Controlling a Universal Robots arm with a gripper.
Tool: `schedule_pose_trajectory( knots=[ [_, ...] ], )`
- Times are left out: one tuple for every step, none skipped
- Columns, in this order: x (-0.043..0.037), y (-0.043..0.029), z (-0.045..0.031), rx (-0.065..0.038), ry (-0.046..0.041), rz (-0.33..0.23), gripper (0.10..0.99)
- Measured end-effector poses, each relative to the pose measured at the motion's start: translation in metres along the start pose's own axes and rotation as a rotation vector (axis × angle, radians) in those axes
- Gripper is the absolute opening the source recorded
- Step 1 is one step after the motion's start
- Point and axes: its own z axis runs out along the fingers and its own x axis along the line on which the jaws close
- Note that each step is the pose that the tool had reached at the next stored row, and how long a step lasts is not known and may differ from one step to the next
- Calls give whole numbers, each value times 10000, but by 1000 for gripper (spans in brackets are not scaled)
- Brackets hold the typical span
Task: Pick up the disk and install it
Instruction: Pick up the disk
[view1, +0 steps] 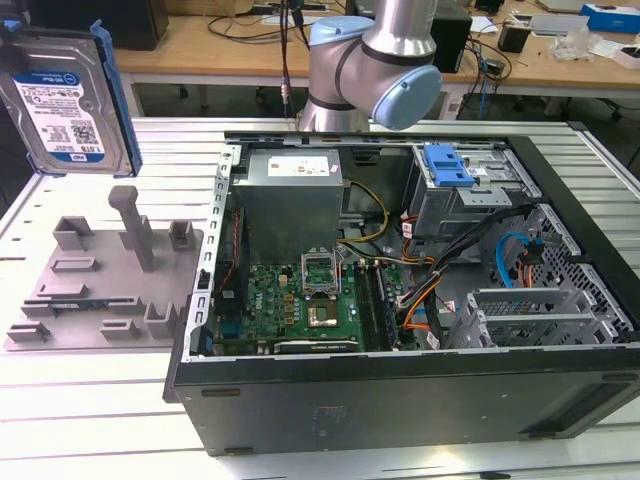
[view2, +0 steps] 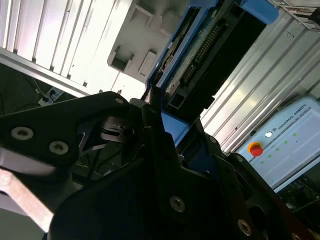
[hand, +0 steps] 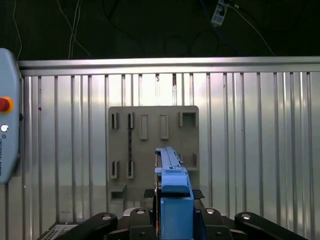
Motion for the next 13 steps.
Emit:
schedule_pose_trajectory(
  knots=[
    [24, -37, -2, -3, 1, 2, 369],
    [46, -74, -4, -3, 0, 1, 369],
    [63, -106, -6, -3, 0, 0, 369],
    [88, -161, -9, -4, 1, 1, 369],
    [107, -208, -11, -4, 0, 3, 369],
    [121, -244, -12, -4, 0, 1, 369],
    [143, -302, -14, -4, 0, -1, 369],
    [154, -332, -15, -4, 0, 1, 369],
    [166, -364, -16, -4, 0, 3, 369],
    [195, -441, -19, -4, 0, 0, 369],
    [207, -471, -21, -4, 1, -1, 369],
    [219, -506, -22, -5, 0, 2, 369],
    [239, -569, -26, -4, 0, 1, 369]
  ],
)
